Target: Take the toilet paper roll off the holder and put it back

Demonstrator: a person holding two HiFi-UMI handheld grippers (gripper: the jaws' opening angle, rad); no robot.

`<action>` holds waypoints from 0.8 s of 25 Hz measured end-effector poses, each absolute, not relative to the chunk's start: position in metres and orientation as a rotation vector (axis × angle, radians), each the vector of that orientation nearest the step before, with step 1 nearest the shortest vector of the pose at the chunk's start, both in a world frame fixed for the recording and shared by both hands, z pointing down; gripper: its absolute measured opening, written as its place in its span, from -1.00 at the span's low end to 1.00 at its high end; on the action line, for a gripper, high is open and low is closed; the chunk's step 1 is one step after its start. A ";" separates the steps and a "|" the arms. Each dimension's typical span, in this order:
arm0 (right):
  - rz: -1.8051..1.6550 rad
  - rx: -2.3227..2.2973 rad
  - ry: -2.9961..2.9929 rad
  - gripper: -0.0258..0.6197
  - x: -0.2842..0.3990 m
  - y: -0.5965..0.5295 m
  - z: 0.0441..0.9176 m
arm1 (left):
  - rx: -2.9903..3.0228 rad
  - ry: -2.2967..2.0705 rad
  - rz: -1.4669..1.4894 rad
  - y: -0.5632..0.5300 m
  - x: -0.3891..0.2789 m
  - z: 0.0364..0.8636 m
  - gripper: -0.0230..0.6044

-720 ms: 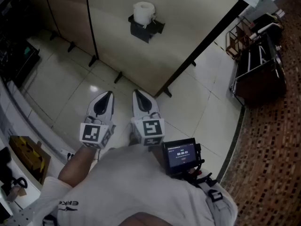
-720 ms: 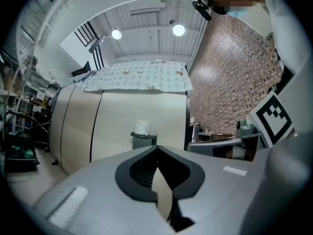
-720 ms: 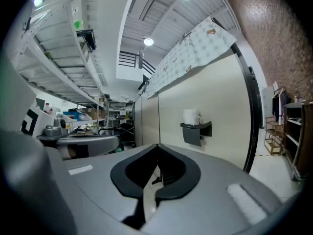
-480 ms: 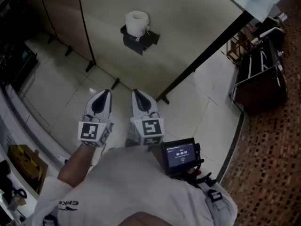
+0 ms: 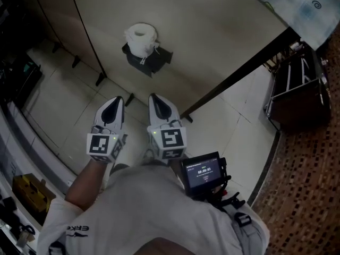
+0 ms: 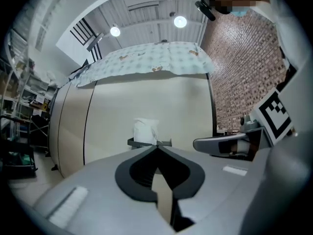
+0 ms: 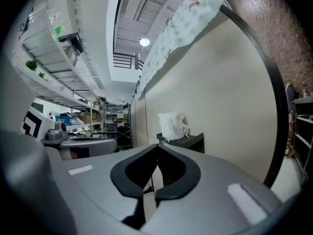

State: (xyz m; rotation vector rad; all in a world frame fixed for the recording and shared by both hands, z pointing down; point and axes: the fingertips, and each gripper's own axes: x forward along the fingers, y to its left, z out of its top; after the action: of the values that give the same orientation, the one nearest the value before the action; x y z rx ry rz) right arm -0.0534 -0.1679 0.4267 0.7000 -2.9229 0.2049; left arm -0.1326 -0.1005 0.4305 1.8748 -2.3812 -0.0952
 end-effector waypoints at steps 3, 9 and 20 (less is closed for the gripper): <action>0.220 0.716 -2.920 -0.88 -0.065 -0.187 0.430 | 1.889 -2.373 -0.088 -0.119 -0.144 0.433 -0.92; 0.199 0.783 -2.893 -0.88 -0.087 -0.209 0.432 | 1.946 -2.328 -0.112 -0.148 -0.170 0.430 -0.92; 0.145 1.041 -2.791 -0.88 -0.143 -0.236 0.430 | 2.159 -2.156 -0.127 -0.188 -0.235 0.427 -0.92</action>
State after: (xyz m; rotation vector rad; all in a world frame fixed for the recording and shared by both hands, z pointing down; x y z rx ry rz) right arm -0.1427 -0.2355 0.4296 1.0409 -2.7909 0.1447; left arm -0.2348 -0.1881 0.4272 2.1595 -2.1559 -0.1271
